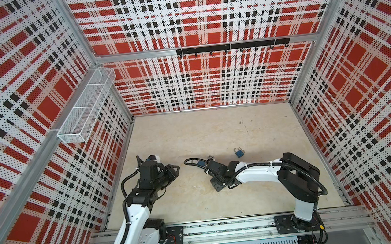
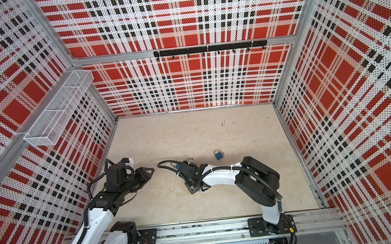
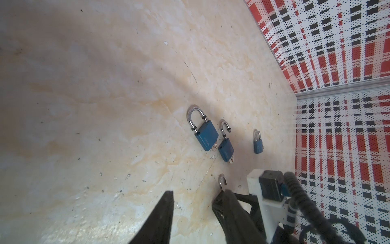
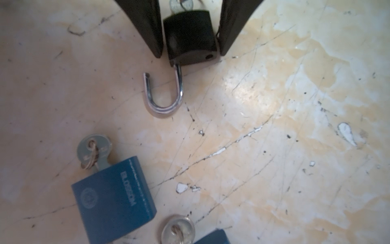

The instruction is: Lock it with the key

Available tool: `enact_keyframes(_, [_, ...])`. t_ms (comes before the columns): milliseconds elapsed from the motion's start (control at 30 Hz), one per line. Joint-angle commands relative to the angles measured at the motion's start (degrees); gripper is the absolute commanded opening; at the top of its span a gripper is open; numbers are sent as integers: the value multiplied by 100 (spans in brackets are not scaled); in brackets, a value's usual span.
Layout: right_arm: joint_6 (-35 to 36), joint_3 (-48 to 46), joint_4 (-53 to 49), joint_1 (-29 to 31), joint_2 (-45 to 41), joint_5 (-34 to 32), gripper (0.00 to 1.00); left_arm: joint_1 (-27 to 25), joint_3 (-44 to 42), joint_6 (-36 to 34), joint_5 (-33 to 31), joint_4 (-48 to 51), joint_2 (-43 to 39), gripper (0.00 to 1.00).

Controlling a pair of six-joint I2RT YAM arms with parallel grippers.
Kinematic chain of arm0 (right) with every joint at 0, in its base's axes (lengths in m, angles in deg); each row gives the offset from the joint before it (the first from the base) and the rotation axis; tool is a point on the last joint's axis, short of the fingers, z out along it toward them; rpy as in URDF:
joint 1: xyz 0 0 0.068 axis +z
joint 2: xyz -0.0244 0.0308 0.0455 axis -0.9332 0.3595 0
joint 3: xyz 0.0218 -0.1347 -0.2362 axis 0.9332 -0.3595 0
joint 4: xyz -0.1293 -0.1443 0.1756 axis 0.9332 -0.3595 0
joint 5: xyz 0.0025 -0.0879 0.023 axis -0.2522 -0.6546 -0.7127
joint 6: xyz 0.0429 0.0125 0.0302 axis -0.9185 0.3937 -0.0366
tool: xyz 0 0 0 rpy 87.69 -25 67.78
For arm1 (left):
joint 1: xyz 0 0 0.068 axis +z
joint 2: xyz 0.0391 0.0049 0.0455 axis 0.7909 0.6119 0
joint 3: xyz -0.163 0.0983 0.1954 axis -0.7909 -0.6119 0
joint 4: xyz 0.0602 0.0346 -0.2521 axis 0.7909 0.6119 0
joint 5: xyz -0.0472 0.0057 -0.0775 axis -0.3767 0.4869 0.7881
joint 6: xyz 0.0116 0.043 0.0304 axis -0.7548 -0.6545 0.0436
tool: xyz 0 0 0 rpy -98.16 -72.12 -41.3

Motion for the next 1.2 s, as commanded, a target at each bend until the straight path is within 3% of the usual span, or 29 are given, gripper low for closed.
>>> enact_keyframes(0, [191,96,-164,79,156,-212,44,76,-79,-15,62,-149,-7,42])
enact_keyframes(333, [278,138,-223,181,292,-426,26,83,-90,-19,115,-125,-12,43])
enact_keyframes(767, [504,189,-194,186,-402,-283,21,-19,-10,-199,624,-150,194,41])
enact_keyframes(1167, [691,329,-310,122,-1143,270,21,-1675,401,-405,694,-838,1253,39])
